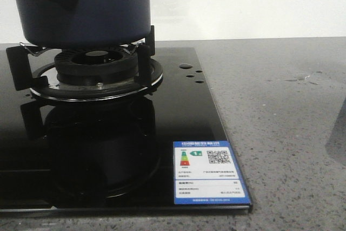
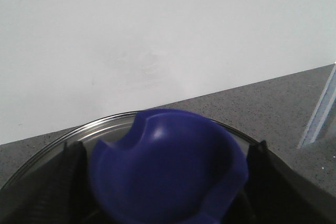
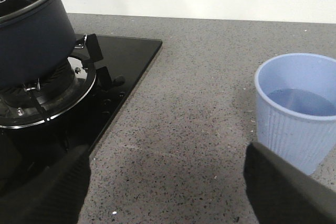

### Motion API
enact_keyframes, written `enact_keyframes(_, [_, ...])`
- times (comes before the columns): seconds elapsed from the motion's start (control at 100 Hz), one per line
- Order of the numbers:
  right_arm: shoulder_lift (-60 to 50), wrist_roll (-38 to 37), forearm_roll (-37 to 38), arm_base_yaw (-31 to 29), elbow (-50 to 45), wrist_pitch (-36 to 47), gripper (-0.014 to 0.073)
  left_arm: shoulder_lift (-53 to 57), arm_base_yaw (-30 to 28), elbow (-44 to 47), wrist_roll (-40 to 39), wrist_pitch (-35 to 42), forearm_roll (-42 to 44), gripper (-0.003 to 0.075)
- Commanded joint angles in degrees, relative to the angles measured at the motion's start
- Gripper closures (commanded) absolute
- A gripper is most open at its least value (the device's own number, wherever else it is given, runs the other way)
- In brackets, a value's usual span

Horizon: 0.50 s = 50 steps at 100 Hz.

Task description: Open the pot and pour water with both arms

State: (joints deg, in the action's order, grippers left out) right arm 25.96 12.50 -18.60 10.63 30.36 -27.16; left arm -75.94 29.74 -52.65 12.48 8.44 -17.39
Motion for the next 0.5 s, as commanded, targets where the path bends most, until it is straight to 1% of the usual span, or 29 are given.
enact_keyframes(0.0, [0.71, 0.57, -0.12, 0.02, 2.18, 3.9, 0.0048, 1.34, 0.25, -2.18, 0.03, 5.08, 0.51, 0.0171])
enact_keyframes(0.06, [0.71, 0.57, -0.12, 0.02, 2.18, 3.9, 0.0048, 1.34, 0.25, -2.18, 0.03, 5.08, 0.56, 0.0176])
enact_keyframes(0.11, [0.71, 0.57, -0.12, 0.02, 2.18, 3.9, 0.0048, 1.34, 0.25, -2.18, 0.03, 5.08, 0.56, 0.0195])
enact_keyframes(0.23, [0.71, 0.57, -0.12, 0.02, 2.18, 3.9, 0.0048, 1.34, 0.25, -2.18, 0.03, 5.54, 0.56, 0.0269])
enact_keyframes(0.33, [0.71, 0.57, -0.12, 0.02, 2.18, 3.9, 0.0048, 1.34, 0.25, -2.18, 0.03, 5.91, 0.56, 0.0314])
enact_keyframes(0.49, [0.71, 0.57, -0.12, 0.02, 2.18, 3.9, 0.0048, 1.34, 0.25, -2.18, 0.03, 6.13, 0.56, 0.0351])
